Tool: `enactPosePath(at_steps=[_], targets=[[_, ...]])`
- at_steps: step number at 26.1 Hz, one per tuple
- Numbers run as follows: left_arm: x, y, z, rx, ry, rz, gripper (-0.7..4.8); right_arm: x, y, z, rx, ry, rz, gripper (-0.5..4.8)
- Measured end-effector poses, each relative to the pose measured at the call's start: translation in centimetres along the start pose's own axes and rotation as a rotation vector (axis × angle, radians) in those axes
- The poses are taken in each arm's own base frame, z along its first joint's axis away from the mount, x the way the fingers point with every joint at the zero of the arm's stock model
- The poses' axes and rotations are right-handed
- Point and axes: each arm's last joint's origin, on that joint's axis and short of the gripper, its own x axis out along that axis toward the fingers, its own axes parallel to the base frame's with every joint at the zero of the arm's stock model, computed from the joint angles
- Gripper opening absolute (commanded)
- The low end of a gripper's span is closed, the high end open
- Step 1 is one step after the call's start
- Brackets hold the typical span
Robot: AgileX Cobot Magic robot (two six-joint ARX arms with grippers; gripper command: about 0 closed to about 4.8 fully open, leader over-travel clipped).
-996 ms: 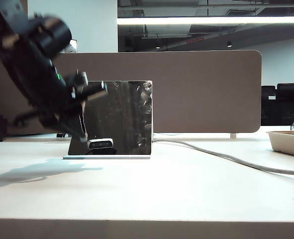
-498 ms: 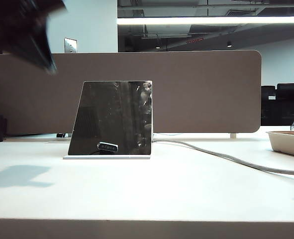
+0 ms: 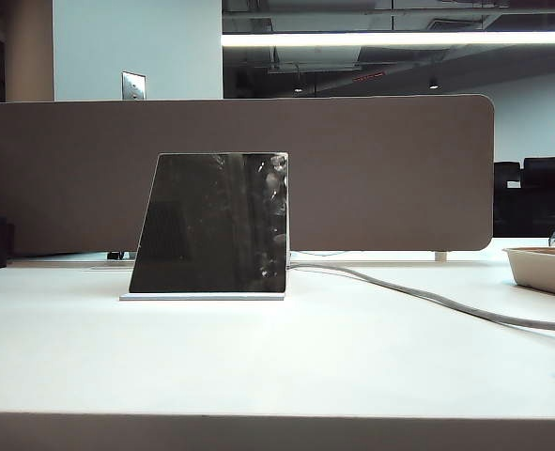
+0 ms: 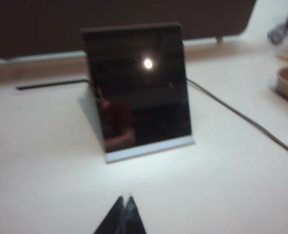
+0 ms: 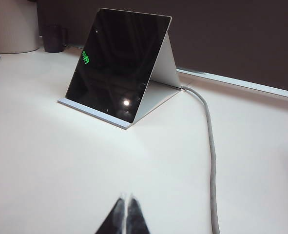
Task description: Push the base of the mirror on the table to move it forward for a short distance.
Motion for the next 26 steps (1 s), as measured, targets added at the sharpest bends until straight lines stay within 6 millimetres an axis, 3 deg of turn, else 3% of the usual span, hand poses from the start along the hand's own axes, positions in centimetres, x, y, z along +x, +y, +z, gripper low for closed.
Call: enactPosePath(at_steps=[5, 11, 26], targets=[[-3.0, 1.1, -2.6, -0.024, -0.134, 0.161, -0.02, 0.0, 0.0, 0.0, 0.000, 0.000, 0.000, 0.22], [-3.9, 1.8, -5.5, -0.045, -0.251, 0.282, -0.02, 0.0, 0.0, 0.0, 0.000, 0.000, 0.000, 0.22], [0.7, 3.2, -11.8, -0.070, -0.277, 0.285, -0.02, 0.0, 0.0, 0.0, 0.000, 0.001, 0.000, 0.22]])
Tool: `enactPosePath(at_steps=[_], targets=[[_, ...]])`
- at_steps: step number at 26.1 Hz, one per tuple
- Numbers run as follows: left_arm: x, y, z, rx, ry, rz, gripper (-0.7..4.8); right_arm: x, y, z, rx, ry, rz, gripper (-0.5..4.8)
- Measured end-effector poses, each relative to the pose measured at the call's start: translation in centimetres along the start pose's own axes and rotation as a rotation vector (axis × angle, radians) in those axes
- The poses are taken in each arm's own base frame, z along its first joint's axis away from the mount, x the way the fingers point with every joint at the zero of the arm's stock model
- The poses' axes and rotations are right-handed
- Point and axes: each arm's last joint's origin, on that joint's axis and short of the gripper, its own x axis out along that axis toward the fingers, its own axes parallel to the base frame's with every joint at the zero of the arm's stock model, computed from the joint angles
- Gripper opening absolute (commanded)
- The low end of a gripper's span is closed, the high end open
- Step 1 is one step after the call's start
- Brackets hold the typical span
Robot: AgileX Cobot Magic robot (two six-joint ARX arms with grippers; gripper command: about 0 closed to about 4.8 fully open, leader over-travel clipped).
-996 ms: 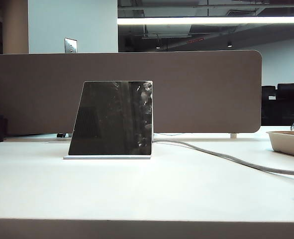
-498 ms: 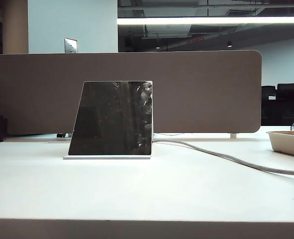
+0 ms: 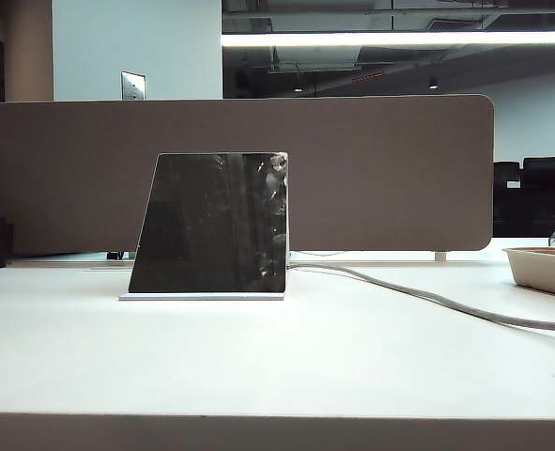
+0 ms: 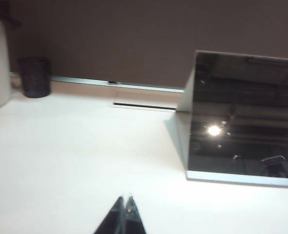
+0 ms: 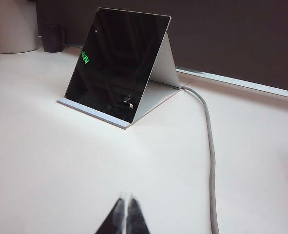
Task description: Push the base of the mirror on the table to move it forward for a short distance.
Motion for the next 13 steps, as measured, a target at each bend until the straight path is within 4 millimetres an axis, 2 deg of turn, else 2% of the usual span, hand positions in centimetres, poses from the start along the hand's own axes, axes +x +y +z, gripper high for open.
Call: enactPosePath(at_steps=[13], targets=[[1.3, 0.4, -5.1, 0.043, 0.114, -0.032, -0.02, 0.0, 0.0, 0.0, 0.000, 0.000, 0.000, 0.22]])
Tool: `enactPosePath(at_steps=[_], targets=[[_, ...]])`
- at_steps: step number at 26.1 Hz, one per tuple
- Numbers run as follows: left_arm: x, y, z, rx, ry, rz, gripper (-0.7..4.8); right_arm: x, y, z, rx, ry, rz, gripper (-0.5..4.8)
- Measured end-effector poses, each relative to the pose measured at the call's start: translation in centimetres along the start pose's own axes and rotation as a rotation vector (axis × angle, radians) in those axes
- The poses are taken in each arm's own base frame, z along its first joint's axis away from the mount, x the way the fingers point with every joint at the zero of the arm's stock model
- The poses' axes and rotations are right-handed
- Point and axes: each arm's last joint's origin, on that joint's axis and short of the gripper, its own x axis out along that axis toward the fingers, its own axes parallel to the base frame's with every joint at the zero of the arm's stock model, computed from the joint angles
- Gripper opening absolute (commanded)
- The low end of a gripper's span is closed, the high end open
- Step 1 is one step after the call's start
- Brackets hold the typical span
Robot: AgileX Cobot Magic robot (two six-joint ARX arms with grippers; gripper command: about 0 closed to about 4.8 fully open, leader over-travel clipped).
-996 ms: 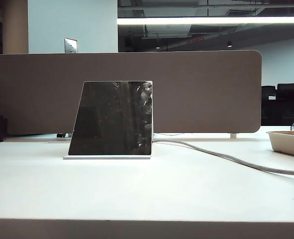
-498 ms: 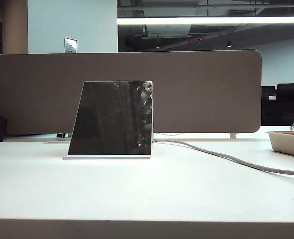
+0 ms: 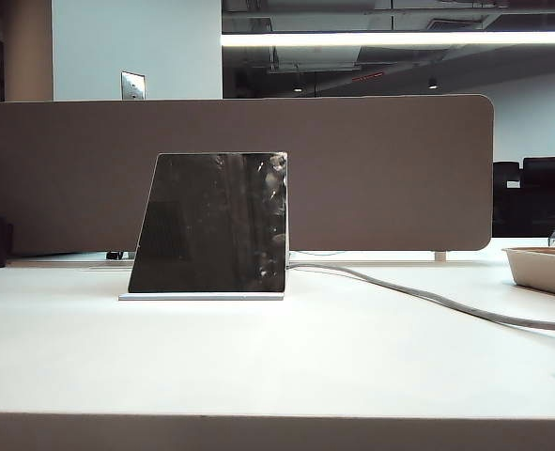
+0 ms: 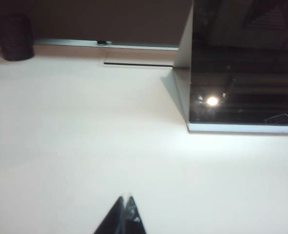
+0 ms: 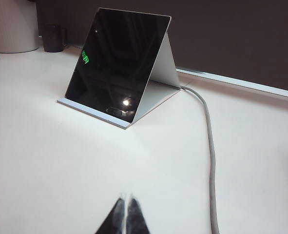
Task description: Push the base of the mirror on the table to move it forward for a short distance.
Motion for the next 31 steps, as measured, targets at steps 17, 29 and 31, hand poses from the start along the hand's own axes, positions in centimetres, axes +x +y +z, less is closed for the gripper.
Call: enactPosePath(at_steps=[17, 29, 31], targets=[[-0.03, 0.44, 0.46, -0.002, -0.048, 0.041, -0.02, 0.00, 0.00, 0.00, 0.000, 0.000, 0.000, 0.22], [-0.03, 0.44, 0.47, -0.002, -0.049, 0.041, -0.02, 0.00, 0.00, 0.00, 0.000, 0.000, 0.000, 0.22], [-0.03, 0.44, 0.50, -0.001, -0.053, 0.041, -0.02, 0.00, 0.00, 0.00, 0.000, 0.000, 0.000, 0.21]])
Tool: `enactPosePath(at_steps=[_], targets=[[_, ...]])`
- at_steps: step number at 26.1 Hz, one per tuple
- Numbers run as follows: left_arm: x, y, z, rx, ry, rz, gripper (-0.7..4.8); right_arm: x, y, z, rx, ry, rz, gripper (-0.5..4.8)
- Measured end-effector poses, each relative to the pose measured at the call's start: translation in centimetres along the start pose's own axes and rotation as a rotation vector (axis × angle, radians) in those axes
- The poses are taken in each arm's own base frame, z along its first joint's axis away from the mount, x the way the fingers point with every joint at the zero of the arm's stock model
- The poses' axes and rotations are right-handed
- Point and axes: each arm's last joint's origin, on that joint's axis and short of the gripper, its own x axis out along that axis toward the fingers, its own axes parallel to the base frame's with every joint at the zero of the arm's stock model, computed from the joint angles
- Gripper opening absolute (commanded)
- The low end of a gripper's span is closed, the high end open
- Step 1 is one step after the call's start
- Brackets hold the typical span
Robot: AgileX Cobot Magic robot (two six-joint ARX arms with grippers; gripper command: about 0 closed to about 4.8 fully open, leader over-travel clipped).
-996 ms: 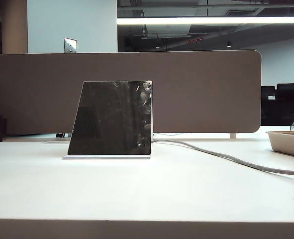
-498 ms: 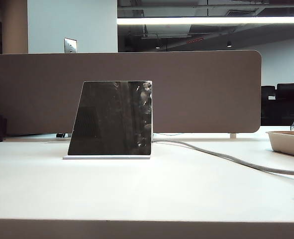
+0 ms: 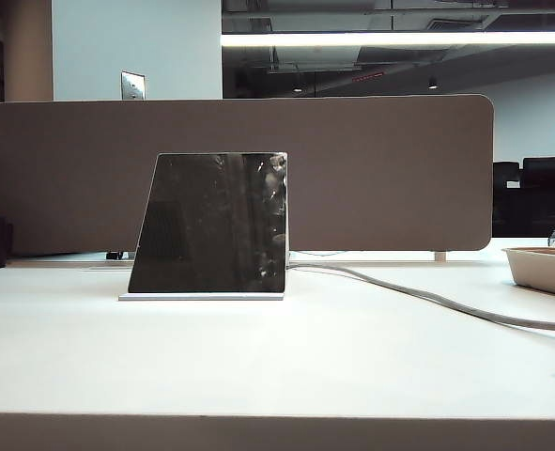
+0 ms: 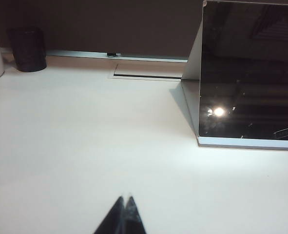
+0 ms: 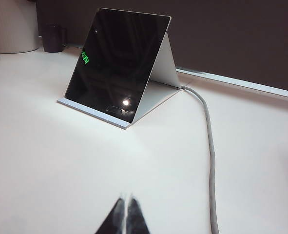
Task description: Push the base of the mirror on the table to move it forward for a short distance.
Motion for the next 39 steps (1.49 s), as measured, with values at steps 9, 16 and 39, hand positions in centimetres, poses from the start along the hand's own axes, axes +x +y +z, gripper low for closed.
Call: enactPosePath(at_steps=[9, 16, 39], targets=[[0.00, -0.02, 0.26, 0.046, -0.027, -0.001, -0.02, 0.00, 0.00, 0.00, 0.000, 0.000, 0.000, 0.22], [0.00, -0.02, 0.26, 0.046, -0.027, -0.004, -0.02, 0.00, 0.00, 0.00, 0.000, 0.000, 0.000, 0.22], [0.01, -0.02, 0.25, 0.046, -0.026, -0.004, -0.02, 0.00, 0.00, 0.00, 0.000, 0.000, 0.000, 0.22]])
